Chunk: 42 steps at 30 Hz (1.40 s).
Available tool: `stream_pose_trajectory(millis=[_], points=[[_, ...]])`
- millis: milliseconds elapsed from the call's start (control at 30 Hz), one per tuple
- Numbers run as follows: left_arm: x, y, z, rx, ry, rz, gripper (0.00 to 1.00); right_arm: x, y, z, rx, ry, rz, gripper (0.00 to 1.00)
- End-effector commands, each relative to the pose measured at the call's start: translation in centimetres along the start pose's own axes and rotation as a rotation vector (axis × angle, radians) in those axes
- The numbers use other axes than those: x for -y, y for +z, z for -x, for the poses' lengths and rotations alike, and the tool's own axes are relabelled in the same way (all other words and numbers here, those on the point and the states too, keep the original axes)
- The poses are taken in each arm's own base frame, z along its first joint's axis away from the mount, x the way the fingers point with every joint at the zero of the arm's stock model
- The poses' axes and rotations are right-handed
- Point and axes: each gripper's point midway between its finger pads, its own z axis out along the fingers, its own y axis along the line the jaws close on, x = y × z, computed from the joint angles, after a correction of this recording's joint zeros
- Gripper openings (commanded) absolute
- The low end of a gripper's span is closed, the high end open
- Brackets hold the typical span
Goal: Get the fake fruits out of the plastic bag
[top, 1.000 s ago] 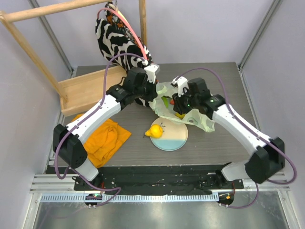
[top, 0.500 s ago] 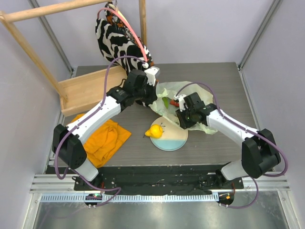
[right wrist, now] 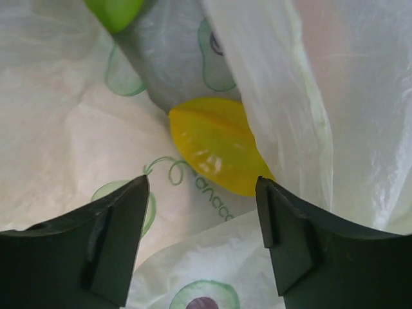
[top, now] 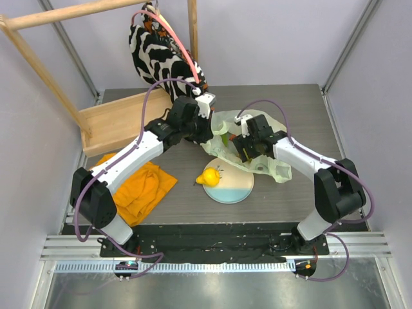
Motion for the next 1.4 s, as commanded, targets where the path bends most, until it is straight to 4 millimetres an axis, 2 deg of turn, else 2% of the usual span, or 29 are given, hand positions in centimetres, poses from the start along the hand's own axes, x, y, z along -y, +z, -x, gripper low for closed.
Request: stream_pose_trajectory(millis=[0,133,267,467,500,533,567,600,667,700,767,800,933,1033,1067,1133,1167,1233,1267,1333,1367], points=[[1.2,-1.5,2.5,0.094,-0.002,-0.048,0.0,2.1,0.7,3.9,0.091,-0.027,-0.089,0.79],[1.2,-1.5,2.3,0.091,-0.003,-0.05,0.0,2.6,1.9,4.1,0.075,-0.069,-0.106,0.85],[1.2,-1.5,2.3,0.092,-0.001,-0.052,0.0,3.0,3.1,3.3,0.045,-0.125,-0.11,0.87],[1.3,-1.3,2.4,0.094,-0.003,-0.059,0.0,3.9,4.7,0.7,-0.029,-0.212,-0.104,0.88],[1.3,-1.3,2.4,0.093,-0.003,-0.06,0.0,4.0,5.0,-0.3,-0.044,-0.23,-0.107,0.88],[1.4,-1.3,2.4,0.093,-0.006,-0.063,0.0,4.5,5.2,0.1,-0.024,-0.239,-0.13,0.88],[1.4,-1.3,2.5,0.096,-0.005,-0.062,0.0,4.9,5.1,0.0,-0.025,-0.228,-0.141,0.85],[1.5,-1.3,2.7,0.098,-0.002,-0.066,0.0,4.9,5.0,0.7,-0.008,-0.209,-0.127,0.76],[1.4,-1.3,2.7,0.098,-0.003,-0.065,0.0,5.3,4.7,1.6,0.007,-0.16,-0.125,0.62],[1.4,-1.3,2.7,0.097,-0.005,-0.063,0.0,5.5,4.4,2.5,0.026,-0.154,-0.131,0.52],[1.4,-1.2,2.6,0.094,-0.004,-0.064,0.0,5.6,3.9,3.5,0.046,-0.16,-0.133,0.44],[1.4,-1.1,2.6,0.094,-0.005,-0.064,0.0,5.5,3.7,3.6,0.049,-0.165,-0.126,0.35],[1.5,-0.7,2.8,0.093,-0.003,-0.068,0.0,5.4,1.7,5.3,0.098,-0.174,-0.113,0.12],[1.3,-0.5,3.1,0.097,0.001,-0.062,0.0,4.8,-0.3,6.7,0.141,-0.143,-0.079,0.04],[1.3,-0.5,3.2,0.098,0.001,-0.061,0.0,4.6,-1.9,7.7,0.182,-0.13,-0.073,0.02],[1.3,-0.4,3.2,0.095,0.001,-0.06,0.0,4.5,-3.4,7.9,0.197,-0.12,-0.07,0.01],[1.3,-0.4,3.2,0.094,-0.001,-0.062,0.0,3.6,-4.4,8.1,0.222,-0.126,-0.028,0.01],[1.5,-0.3,3.1,0.091,-0.005,-0.071,0.0,3.0,-4.5,6.7,0.195,-0.148,0.006,0.03],[1.4,-0.2,3.0,0.088,-0.007,-0.07,0.0,2.5,-3.9,5.0,0.156,-0.156,0.026,0.06],[1.4,-0.2,2.8,0.083,-0.01,-0.071,0.0,2.7,-3.8,3.5,0.143,-0.159,0.008,0.13],[1.4,-0.2,2.8,0.084,-0.009,-0.073,0.0,2.5,-3.2,1.7,0.107,-0.167,0.016,0.13]])
